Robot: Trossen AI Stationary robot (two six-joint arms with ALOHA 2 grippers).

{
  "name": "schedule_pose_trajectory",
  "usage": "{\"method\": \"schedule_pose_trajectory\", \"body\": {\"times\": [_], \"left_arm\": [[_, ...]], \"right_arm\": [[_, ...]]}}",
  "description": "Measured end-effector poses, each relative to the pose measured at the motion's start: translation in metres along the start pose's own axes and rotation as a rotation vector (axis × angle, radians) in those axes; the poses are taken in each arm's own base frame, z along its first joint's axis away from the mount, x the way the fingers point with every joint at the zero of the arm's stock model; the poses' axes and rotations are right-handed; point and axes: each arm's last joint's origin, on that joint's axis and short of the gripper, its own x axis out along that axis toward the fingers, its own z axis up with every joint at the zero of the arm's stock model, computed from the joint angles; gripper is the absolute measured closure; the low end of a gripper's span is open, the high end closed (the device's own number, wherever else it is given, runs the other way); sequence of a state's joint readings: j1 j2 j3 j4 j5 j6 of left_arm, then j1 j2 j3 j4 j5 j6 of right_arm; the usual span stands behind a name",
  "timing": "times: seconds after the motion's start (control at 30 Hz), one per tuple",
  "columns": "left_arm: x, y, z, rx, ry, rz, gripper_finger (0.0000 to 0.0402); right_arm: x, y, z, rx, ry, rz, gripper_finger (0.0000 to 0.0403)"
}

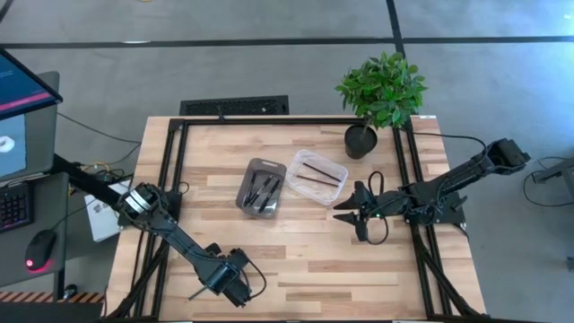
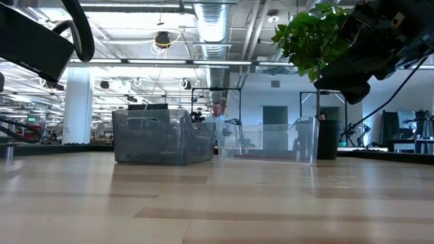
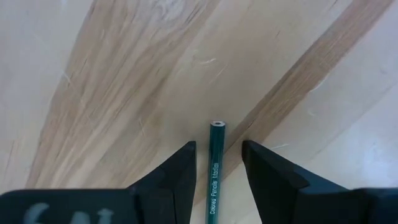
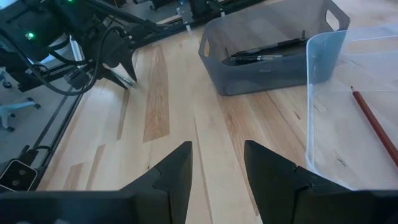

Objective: Sort pens & pencils
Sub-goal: Put the green colored pencil into the transparent bin

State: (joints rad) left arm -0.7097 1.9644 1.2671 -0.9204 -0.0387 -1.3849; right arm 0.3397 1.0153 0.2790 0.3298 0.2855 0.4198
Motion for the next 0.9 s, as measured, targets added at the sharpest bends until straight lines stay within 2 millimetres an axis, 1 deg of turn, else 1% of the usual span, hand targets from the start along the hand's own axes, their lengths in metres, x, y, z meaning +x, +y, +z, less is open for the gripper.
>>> {"method": "schedule_pose_trajectory", "body": {"times": [0.2,0.3,0.4,0.7,0.8,0.9], "left_arm": [[0.0001,0.0001,-0.0001,0.011,0.001,0.0,0.0274],[0.0001,-0.0002,0.0,0.011,0.001,-0.003,0.0281],[0.0002,-0.0006,-0.0001,0.01,0.004,-0.007,0.0302],[0.0005,-0.0008,0.0014,0.003,0.014,-0.013,0.0383],[0.0005,-0.0001,0.0015,0.003,0.014,-0.007,0.0395],[0.0005,0.0006,0.002,0.026,0.0,0.002,0.0394]], "right_arm": [[0.0,0.0,0.0,0.0,0.0,0.0,0.0233],[0.0,0.0,0.0001,0.0,-0.001,0.0,0.0233],[0.0,0.0,0.0001,0.0,-0.001,0.001,0.0233],[0.0,0.0,0.0001,0.0,-0.001,0.0,0.0233],[0.0,0.0,0.0001,0.0,-0.001,0.001,0.0233],[0.0,0.0,0.0001,0.0,-0.001,0.0,0.0233]]}}
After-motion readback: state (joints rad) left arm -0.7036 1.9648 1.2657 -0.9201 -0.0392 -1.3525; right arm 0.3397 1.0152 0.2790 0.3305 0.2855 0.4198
